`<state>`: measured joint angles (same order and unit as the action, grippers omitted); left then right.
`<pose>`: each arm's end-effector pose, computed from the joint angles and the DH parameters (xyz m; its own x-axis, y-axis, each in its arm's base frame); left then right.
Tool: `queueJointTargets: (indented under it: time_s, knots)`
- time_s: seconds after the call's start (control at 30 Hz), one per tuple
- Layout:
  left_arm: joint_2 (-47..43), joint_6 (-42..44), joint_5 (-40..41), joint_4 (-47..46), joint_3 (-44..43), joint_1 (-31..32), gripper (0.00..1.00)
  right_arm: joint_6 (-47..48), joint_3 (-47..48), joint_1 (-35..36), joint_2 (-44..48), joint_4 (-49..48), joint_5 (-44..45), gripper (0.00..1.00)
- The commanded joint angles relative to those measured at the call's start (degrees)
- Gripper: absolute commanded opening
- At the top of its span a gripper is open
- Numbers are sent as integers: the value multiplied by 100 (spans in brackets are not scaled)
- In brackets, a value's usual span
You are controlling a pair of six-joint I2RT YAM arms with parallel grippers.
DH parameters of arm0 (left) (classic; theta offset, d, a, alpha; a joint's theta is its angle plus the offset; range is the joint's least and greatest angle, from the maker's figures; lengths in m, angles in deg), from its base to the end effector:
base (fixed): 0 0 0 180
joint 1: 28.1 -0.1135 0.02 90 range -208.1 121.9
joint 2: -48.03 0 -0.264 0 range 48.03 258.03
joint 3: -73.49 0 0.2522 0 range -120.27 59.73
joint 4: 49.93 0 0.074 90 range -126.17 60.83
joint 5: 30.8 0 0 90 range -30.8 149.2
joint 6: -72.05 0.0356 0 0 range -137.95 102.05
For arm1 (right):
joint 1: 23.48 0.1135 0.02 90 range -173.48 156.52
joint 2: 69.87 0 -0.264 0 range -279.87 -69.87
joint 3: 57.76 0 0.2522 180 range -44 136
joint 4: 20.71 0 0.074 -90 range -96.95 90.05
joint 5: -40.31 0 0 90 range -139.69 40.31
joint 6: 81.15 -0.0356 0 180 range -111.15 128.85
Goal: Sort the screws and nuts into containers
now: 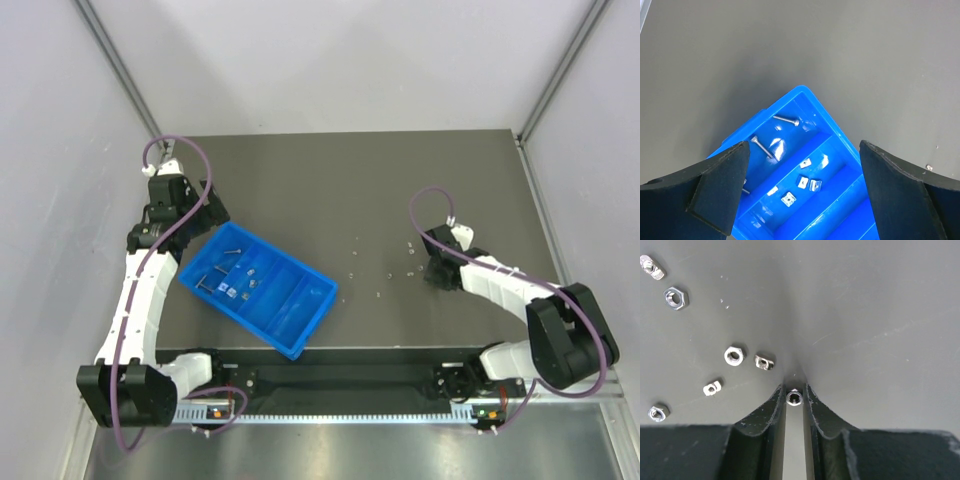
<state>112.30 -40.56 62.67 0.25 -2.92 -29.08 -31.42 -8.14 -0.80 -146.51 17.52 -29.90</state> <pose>0.2381 0.0062 0.3369 -0.5439 -0.3931 -0.7414 -0.2966 0.9165 -0.2684 0.2156 0.0771 0.1582 -0.7893 0.3293 -0.5182 0.3646 0.9305 0.0360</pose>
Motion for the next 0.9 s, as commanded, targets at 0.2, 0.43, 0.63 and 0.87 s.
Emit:
queueJointTargets:
  time_s: [0.2, 0.43, 0.63, 0.87]
  knots:
    - [-20, -33, -4, -223, -107, 18, 95, 28, 587, 114, 475, 936, -353, 7]
    - [-37, -120, 233, -337, 34, 9, 95, 125, 2371, 1666, -306, 1332, 7, 6]
    - [-81, -217, 629, -460, 253, 9, 96, 774, 4901, 2907, -2063, 1455, 113, 6]
    - [-292, -147, 1182, -637, 359, 1, 97, 1390, 7301, 3691, -3804, 1675, -212, 6]
